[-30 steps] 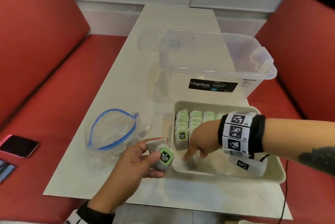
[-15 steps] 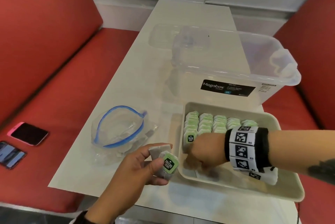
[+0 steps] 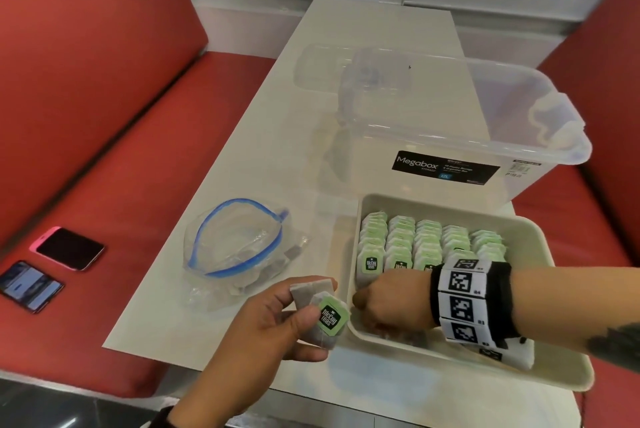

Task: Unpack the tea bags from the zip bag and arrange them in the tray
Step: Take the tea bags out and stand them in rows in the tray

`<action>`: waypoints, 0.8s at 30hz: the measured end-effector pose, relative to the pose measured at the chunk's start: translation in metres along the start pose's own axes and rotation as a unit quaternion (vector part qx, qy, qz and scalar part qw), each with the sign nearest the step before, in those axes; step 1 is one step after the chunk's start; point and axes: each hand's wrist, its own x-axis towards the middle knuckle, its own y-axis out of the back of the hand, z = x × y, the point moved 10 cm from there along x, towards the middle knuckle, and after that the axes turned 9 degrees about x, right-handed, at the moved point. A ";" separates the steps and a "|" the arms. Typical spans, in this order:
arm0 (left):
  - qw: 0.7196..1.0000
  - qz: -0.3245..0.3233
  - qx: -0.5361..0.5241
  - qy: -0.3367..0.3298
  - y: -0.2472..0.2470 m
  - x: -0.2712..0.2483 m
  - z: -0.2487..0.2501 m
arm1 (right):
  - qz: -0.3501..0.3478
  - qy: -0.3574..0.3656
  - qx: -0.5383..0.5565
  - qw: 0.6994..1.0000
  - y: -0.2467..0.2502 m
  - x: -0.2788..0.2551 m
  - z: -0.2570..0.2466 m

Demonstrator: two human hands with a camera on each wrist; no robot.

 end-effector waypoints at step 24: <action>0.986 -0.117 0.099 -0.068 -0.041 0.022 0.053 | 0.255 -0.137 0.213 0.933 0.117 -0.132 0.016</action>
